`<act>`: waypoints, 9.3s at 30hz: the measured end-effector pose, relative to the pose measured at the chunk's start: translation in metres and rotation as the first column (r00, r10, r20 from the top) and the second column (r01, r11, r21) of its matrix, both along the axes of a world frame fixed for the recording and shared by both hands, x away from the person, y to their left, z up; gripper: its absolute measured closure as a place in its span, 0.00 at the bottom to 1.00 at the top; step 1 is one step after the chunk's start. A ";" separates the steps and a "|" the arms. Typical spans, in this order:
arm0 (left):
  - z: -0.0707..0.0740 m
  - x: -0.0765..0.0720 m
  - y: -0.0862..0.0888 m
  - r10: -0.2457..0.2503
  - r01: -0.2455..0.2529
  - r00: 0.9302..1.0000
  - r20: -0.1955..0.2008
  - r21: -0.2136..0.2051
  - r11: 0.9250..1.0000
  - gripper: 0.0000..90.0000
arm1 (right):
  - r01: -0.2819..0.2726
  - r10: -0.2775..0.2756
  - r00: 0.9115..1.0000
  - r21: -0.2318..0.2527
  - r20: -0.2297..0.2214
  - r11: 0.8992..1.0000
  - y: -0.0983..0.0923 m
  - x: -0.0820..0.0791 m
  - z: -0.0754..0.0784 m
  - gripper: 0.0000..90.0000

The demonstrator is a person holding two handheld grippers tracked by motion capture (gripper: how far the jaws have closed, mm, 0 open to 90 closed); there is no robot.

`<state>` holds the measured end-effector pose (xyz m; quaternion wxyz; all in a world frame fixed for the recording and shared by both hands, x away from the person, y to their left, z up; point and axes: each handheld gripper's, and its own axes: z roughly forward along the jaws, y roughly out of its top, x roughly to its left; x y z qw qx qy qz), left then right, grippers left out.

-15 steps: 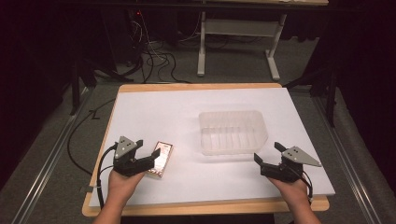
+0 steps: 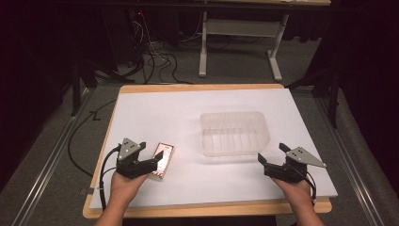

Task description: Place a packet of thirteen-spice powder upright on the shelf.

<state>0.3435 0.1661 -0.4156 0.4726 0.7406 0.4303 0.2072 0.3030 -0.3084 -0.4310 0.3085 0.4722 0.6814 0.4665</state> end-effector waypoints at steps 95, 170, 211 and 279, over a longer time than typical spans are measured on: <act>-0.024 0.035 -0.040 0.090 0.302 0.757 -0.647 0.468 0.831 0.19 | -0.004 0.004 1.000 0.002 -0.030 1.000 -0.001 0.000 -0.005 0.15; -0.011 0.009 -0.046 -0.045 0.068 0.972 -0.232 0.092 0.993 0.36 | -0.006 0.006 1.000 -0.001 -0.014 1.000 -0.001 -0.002 -0.005 0.16; -0.001 -0.027 -0.084 -0.150 0.150 0.989 -0.005 -0.012 0.989 0.36 | -0.143 0.143 0.990 0.011 -0.006 0.990 0.064 0.008 0.026 0.15; -0.025 -0.051 -0.139 -0.235 0.233 0.972 0.018 0.050 0.971 0.36 | -0.372 0.399 0.915 0.249 -0.067 0.894 0.125 0.000 0.019 0.68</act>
